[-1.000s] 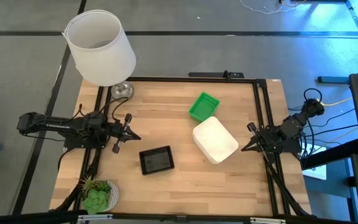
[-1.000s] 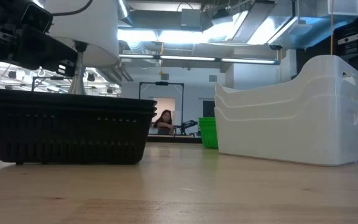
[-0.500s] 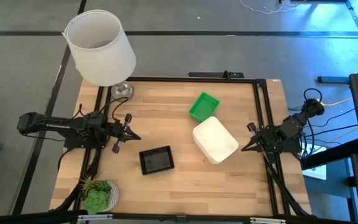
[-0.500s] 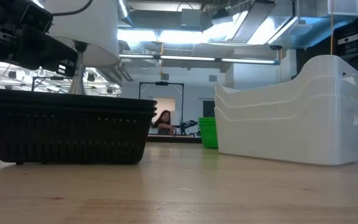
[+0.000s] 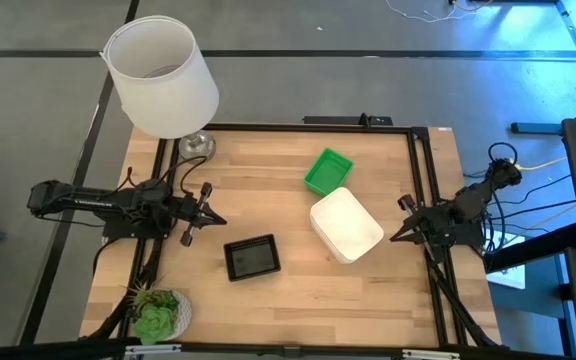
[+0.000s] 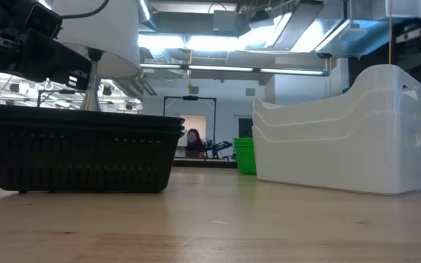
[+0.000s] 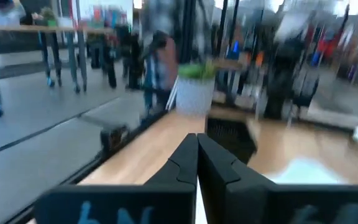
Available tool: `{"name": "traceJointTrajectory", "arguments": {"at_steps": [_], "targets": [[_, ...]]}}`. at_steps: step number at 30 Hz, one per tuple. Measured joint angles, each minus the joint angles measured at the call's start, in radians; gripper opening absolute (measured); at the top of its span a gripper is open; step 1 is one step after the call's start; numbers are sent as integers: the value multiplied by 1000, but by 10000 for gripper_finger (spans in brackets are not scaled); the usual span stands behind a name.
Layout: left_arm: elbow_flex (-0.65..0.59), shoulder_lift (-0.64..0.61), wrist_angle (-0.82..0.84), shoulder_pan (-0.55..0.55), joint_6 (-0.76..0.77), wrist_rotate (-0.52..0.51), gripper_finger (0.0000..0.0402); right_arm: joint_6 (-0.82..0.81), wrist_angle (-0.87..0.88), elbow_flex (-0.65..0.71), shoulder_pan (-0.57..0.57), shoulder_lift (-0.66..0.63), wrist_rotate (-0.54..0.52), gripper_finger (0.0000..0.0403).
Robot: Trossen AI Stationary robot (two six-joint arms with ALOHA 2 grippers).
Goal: Stack baskets by color
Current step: Return to Home Position
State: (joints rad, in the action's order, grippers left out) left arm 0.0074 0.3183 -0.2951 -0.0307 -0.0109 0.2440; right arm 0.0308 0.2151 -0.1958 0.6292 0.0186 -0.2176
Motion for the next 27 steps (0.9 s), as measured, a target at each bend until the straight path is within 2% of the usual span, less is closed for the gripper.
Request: {"name": "traceJointTrajectory", "arguments": {"at_steps": [5, 9, 13, 27], "targets": [[0, 0, 0, 0, 0, 0, 0, 129, -212, 92, 0, 0, 44, 5], [0, 0, 0, 0, 0, 0, 0, 132, -336, 185, 0, 0, 103, 5], [0, 0, 1, 0, 0, 0, 0, 137, -308, 187, 0, 5, 137, 5], [0, 0, 4, 0, 0, 0, 0, 131, -291, 187, 0, 6, 133, 5]]}}
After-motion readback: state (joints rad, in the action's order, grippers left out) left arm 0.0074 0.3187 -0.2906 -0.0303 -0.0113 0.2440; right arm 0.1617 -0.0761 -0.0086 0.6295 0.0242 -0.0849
